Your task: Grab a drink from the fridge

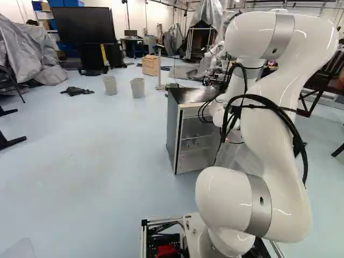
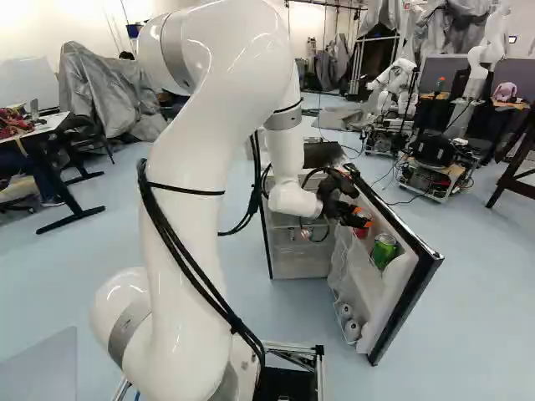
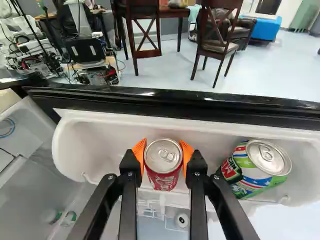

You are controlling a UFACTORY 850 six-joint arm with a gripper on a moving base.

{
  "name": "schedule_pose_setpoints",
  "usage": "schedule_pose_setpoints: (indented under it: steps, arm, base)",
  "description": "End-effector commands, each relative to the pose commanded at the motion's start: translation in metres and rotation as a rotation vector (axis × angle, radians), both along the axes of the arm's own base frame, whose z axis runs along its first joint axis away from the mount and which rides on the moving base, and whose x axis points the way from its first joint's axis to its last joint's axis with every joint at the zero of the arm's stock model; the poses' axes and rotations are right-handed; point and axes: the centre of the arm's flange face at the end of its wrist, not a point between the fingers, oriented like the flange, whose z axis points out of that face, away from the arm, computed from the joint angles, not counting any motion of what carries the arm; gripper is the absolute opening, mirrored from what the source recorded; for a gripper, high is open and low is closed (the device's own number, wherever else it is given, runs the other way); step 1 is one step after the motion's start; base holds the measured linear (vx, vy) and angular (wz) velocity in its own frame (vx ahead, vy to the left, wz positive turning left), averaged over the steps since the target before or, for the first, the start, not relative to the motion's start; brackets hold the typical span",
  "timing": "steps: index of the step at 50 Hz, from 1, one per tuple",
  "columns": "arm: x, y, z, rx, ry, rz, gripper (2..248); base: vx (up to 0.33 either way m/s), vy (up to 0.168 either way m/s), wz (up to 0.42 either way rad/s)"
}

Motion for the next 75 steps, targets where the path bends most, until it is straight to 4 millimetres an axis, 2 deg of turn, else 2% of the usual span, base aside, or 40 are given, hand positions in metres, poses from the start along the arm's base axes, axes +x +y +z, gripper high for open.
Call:
schedule_pose_setpoints:
  steps: [25, 52, 75]
  arm:
    - [-0.022, 0.026, 0.019, -0.157, -0.027, 0.022, 96]
    - [-0.054, 0.071, 0.035, -0.262, -0.040, 0.098, 96]
    - [-0.057, 0.113, 0.039, -0.278, -0.051, 0.267, 96]
  base:
    - [0.000, 0.000, 0.000]
    - [0.000, 0.000, 0.000]
    - [0.000, 0.000, 0.000]
